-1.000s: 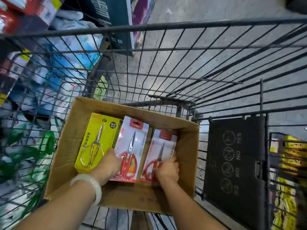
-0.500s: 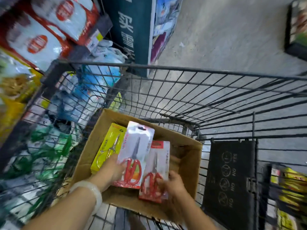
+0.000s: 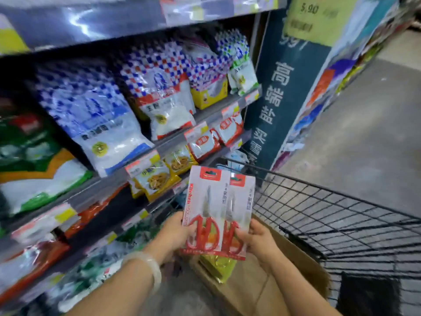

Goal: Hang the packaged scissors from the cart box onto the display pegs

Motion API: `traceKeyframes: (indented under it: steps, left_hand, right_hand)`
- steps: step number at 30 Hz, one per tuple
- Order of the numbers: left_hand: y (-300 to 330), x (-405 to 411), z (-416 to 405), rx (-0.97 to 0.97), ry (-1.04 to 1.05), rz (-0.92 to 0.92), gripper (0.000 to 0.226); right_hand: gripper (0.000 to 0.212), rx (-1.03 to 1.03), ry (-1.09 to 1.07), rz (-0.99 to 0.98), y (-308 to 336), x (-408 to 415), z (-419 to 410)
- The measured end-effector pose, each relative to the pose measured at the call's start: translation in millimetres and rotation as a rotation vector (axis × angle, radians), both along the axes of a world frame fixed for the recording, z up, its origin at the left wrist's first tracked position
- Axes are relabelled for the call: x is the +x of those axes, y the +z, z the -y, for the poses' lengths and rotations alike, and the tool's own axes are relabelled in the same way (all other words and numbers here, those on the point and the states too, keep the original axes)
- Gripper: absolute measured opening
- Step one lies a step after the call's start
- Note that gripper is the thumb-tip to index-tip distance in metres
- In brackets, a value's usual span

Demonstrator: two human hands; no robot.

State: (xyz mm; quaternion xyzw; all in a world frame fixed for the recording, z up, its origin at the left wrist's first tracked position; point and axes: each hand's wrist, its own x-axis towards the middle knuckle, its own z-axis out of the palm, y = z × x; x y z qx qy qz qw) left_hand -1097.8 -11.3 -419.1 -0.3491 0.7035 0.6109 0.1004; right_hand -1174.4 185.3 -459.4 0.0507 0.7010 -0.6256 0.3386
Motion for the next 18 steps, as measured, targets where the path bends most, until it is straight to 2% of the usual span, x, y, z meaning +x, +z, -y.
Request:
traceKeyframes:
  steps: [5, 7, 9, 10, 12, 16, 18]
  left_hand:
    - [21.8, 122.1, 82.3, -0.047, 0.171, -0.091, 0.009]
    - [29.9, 190.9, 108.3, -0.07, 0.267, -0.1, 0.018]
    - [39.5, 265.5, 131.3, -0.086, 0.347, -0.109, 0.017]
    - [46.6, 303.1, 141.1, -0.104, 0.387, -0.119, 0.015]
    - [56.8, 383.6, 161.5, -0.147, 0.482, -0.154, 0.017]
    - [72.6, 554.1, 192.3, -0.16, 0.778, -0.171, 0.047]
    - [78.6, 632.8, 198.8, -0.186, 0.918, -0.186, 0.051]
  right_hand:
    - [0.025, -0.013, 0.308, -0.144, 56.6, 76.1, 83.0]
    - [0.026, -0.014, 0.402, -0.186, 70.0, 122.4, 118.0]
    - [0.038, -0.027, 0.486, -0.225, 79.6, 176.3, 155.2]
    - [0.036, -0.038, 0.534, -0.238, 81.3, 202.7, 174.9]
    - [0.019, -0.05, 0.665, -0.284, 87.4, 261.8, 216.0]
    - [0.017, -0.088, 0.869, -0.359, 96.7, 394.0, 302.8]
    - [0.019, -0.125, 0.984, -0.392, 106.1, 463.7, 337.3]
